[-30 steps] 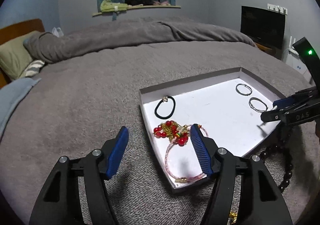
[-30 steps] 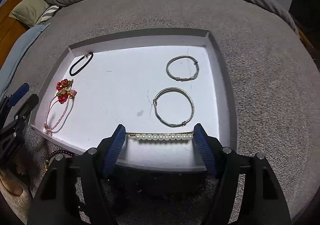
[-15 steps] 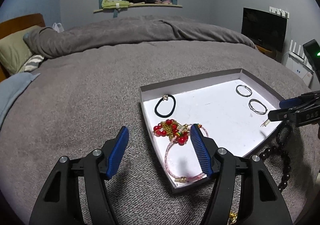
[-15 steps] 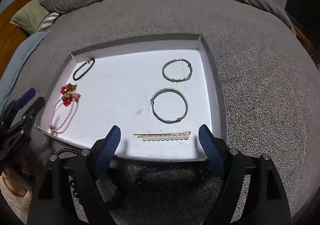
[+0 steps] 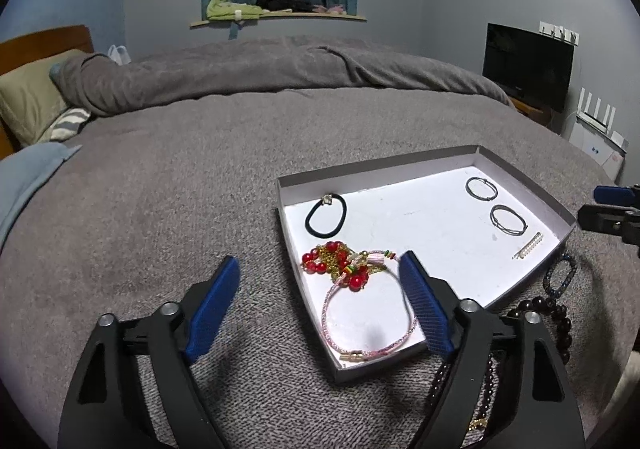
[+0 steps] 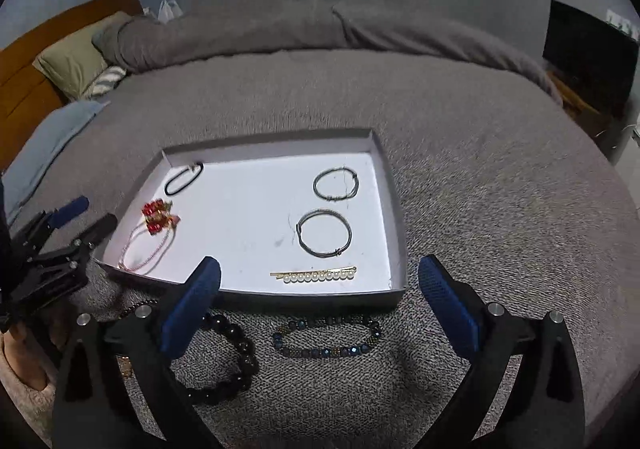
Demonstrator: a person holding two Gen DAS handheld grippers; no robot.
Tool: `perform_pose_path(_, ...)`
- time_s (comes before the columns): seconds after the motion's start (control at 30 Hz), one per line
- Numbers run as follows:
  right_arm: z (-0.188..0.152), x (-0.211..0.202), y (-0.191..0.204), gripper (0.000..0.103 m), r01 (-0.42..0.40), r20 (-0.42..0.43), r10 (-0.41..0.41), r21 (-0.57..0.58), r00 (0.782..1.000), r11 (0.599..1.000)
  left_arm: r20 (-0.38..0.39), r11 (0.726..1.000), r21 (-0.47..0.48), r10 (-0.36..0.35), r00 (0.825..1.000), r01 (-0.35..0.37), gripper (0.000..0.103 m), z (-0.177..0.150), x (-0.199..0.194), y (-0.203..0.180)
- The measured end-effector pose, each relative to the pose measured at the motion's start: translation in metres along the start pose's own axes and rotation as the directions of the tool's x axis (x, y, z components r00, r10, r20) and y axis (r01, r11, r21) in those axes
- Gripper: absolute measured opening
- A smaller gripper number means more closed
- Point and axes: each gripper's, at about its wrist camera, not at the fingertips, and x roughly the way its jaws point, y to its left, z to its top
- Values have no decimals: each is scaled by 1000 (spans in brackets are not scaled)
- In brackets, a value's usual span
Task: Organize jewelry
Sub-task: 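Lift both open tools out of the box back over the remaining jewelry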
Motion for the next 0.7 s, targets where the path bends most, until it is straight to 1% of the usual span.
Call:
perform_pose_path(0.1,-6,-11,-1,98,14,53,-14,6,999,1000,18,1000,-3,6,1000,-6,89,0,-6,-1)
perform_pose_path(0.2,-14,-20,2,98,45,104,-45,0,993,999,17,1000,-23,6,1000,-6,91,-1,-11,-1)
perform_pose_path(0.3,-23,-26,5,98,103,171,-99,-12,980,995,22,999,-38,13,1000,-12,92,-5,-18,-2)
perform_pose_path(0.37,-28,-27,5,98,128,196,-124,-8,973,992,26,999,-40,23,999,-22,92,-7,-22,-4)
perform_pose_path(0.53,-40,-27,2,98,123,212,-122,10,970,992,32,997,-60,41,999,-39,93,-17,-33,-4)
perform_pose_path(0.7,-48,-24,0,98,112,201,-114,19,973,993,33,996,-75,52,998,-49,93,-32,-46,-4)
